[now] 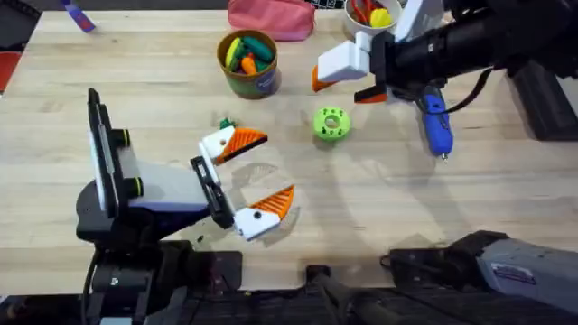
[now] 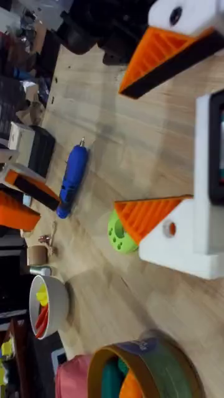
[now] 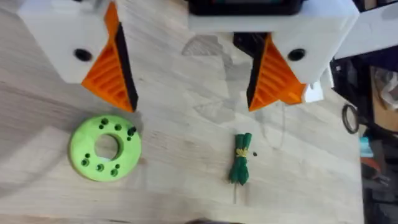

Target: Pick up the gripper from the table and insert it into the empty holder that is missing its gripper. Then pick up a screw, insert it into the mounting hole, and use the screwdriver to tighten it. Finally, clean up the table by picking up the vegetable and placing it into the bucket.

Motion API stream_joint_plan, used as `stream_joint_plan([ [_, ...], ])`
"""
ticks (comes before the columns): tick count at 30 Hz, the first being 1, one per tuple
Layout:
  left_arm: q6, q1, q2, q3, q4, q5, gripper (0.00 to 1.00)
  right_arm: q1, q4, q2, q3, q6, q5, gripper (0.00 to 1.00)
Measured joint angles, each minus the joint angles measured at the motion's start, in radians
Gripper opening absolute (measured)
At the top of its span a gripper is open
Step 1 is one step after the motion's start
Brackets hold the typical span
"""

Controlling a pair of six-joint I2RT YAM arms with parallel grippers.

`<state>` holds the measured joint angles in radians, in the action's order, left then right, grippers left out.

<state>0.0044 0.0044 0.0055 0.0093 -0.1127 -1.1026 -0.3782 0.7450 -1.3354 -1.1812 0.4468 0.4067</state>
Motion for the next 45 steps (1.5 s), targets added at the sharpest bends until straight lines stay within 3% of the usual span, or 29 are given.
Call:
stream_joint_plan([
  [12, 0.0, 0.0, 0.0, 0.0, 0.0, 0.0, 0.985, -0.02, 0.116, 0.0, -0.021, -0.047, -0.107, 0.956],
  [20, 0.0, 0.0, 0.0, 0.0, 0.0, 0.0, 0.985, -0.105, 0.234, 0.0, -0.155, -0.027, -0.266, 0.956],
  [27, 0.0, 0.0, 0.0, 0.0, 0.0, 0.0, 0.985, -0.195, 0.319, -0.011, -0.194, 0.103, -0.416, 0.945],
  [35, 0.0, 0.0, 0.0, 0.0, 0.0, 0.0, 0.985, -0.269, 0.361, -0.18, -0.274, 0.242, -0.5, 0.916],
  [45, 0.0, 0.0, 0.0, 0.0, 0.0, 0.0, 0.985, -0.274, 0.319, -0.368, -0.278, 0.424, -0.519, 0.849],
])
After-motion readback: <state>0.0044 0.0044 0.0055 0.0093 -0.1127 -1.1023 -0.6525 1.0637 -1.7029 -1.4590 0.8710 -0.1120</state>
